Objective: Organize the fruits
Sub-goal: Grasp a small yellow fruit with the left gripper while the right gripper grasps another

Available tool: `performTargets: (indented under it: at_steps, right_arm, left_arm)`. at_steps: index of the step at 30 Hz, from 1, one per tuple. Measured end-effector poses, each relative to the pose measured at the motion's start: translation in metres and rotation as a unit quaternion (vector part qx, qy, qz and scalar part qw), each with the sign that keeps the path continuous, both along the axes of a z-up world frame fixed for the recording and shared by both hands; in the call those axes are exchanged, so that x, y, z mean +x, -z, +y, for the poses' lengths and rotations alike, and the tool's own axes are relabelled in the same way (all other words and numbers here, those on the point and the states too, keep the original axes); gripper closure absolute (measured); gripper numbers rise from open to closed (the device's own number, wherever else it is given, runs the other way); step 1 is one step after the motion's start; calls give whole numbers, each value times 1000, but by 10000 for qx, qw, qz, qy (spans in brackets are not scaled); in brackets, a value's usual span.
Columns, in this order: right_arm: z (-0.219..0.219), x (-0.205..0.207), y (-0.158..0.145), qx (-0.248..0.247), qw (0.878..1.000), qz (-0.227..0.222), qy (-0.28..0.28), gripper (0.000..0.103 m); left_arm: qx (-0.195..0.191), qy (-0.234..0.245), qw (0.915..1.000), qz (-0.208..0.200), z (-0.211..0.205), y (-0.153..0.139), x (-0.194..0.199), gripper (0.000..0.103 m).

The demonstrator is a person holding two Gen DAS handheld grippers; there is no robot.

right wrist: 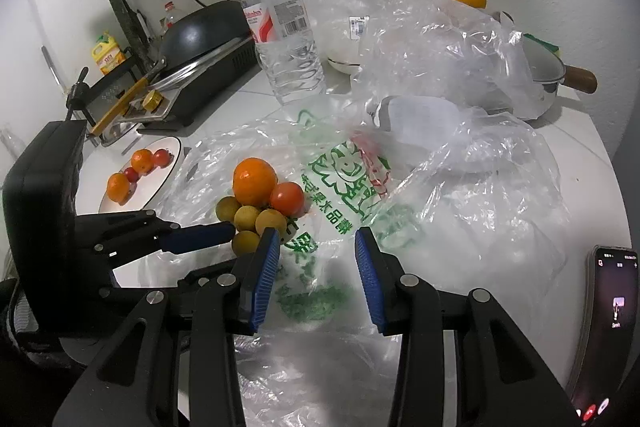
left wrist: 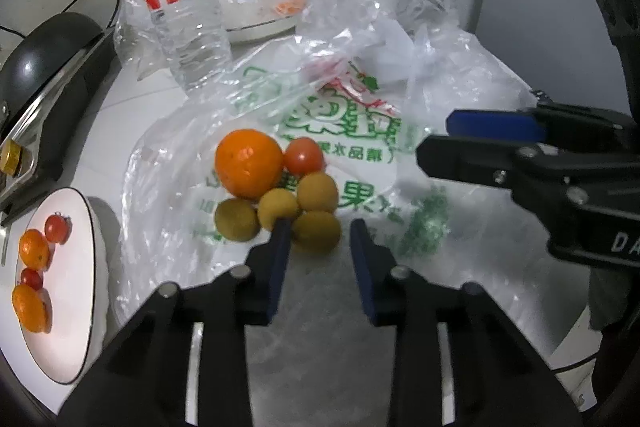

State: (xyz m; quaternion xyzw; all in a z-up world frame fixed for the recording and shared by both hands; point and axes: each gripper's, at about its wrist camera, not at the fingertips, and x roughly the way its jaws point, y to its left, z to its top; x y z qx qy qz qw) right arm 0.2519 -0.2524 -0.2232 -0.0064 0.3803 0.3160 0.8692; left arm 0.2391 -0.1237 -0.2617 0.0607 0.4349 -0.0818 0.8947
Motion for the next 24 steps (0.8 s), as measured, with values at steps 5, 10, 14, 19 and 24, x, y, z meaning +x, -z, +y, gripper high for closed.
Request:
performTargets:
  at_steps: [5, 10, 14, 19, 24]
  right_arm:
    - [3, 1, 0, -50, 10000, -14, -33, 61]
    - [9, 2, 2, -89, 10000, 13, -26, 61]
    - [13, 2, 3, -138, 9999, 35, -15, 61]
    - [20, 2, 3, -195, 9998, 15, -8, 61]
    - [27, 6, 9, -262, 9996, 105, 7, 61]
  left_arm:
    - [-74, 41, 10000, 12, 3, 0, 3, 75]
    - [-136, 119, 9998, -4, 6, 0, 0, 76]
    - [-201, 208, 9996, -76, 7, -5, -7, 76]
    - [-272, 245, 9991, -210, 11, -14, -17, 76]
    - [-318, 221, 9988, -315, 19, -22, -24, 76]
